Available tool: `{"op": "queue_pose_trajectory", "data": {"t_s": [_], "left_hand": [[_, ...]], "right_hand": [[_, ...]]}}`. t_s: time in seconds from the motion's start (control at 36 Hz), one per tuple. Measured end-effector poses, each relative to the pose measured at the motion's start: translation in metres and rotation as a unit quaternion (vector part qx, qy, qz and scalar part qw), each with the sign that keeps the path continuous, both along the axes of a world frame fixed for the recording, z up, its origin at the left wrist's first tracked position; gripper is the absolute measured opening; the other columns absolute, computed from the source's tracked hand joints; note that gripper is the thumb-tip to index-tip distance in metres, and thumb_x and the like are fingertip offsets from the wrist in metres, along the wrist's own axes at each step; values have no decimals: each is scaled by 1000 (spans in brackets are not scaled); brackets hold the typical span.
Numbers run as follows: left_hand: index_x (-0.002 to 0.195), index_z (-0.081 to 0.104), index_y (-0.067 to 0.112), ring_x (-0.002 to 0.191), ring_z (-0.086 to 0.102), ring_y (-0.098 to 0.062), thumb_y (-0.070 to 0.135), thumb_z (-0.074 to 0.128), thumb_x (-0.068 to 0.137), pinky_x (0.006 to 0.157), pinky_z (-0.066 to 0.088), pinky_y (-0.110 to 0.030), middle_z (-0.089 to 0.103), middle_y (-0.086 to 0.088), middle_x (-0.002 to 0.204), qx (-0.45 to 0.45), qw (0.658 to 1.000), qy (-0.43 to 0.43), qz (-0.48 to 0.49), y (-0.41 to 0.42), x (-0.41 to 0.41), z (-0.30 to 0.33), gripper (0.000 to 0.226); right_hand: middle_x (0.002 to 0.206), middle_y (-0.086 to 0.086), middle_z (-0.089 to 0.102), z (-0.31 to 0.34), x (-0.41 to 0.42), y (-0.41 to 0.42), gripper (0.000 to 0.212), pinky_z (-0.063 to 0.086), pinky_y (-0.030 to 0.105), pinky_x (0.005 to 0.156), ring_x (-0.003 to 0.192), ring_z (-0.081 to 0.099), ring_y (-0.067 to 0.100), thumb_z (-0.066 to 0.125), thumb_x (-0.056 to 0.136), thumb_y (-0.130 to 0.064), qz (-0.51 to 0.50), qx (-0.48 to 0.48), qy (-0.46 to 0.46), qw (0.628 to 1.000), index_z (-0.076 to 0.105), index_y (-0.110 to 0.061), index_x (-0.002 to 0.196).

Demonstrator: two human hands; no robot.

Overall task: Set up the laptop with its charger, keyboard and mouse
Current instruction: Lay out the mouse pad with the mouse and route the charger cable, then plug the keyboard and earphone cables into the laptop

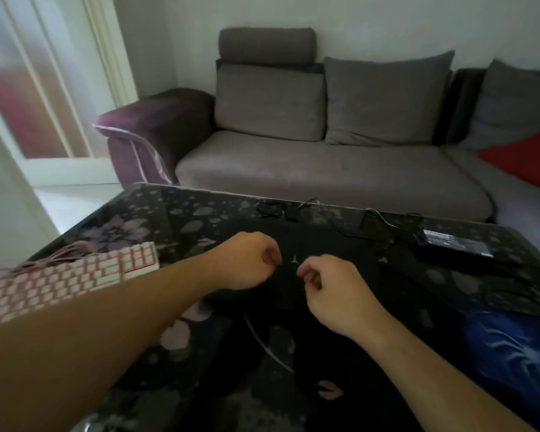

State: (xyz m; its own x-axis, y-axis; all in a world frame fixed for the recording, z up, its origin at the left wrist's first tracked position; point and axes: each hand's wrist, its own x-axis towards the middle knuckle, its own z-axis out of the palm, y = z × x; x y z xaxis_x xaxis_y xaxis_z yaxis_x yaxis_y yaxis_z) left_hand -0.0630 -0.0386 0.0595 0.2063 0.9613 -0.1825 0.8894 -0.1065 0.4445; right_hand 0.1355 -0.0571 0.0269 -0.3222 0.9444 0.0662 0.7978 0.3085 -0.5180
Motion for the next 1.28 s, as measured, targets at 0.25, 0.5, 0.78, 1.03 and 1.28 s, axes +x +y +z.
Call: {"op": "queue_pose_trajectory", "data": {"t_s": [0.25,0.5,0.78,1.03,1.28], "left_hand": [[103,65,40,91,65,-5,30,74,90,74,55,-24,67,10,106,-48,990,-20,128,-75,-103,-19,18],[113,67,20,96,65,-16,18,64,94,86,62,-35,65,-1,111,56,966,-32,249,-101,-182,-36,19],[160,23,25,149,29,-29,55,87,73,121,33,-47,29,-6,163,41,977,138,159,-89,-242,-38,112],[164,12,28,144,40,-32,71,90,53,117,39,-49,37,-6,161,-68,970,186,141,-71,-274,-33,142],[161,14,24,127,50,-24,80,87,43,103,51,-44,43,-2,149,1,962,261,83,-67,-259,12,149]], "right_hand": [[116,-15,61,2,-109,-51,37,56,19,87,100,62,0,63,97,-7,79,-88,-29,993,68,-31,125],[112,-14,61,-1,-208,-46,36,53,20,76,97,62,4,67,93,-6,81,-163,-6,983,61,-36,113],[112,-7,63,-17,-273,-23,40,49,23,69,94,60,8,59,93,-2,37,-168,11,985,60,-23,128],[100,5,71,-27,-294,-6,17,49,35,69,89,68,22,59,92,-21,-46,-250,112,961,71,-13,101],[95,12,79,3,-281,1,45,61,47,84,85,75,30,42,110,-49,-36,-287,293,911,71,-16,100]]}}
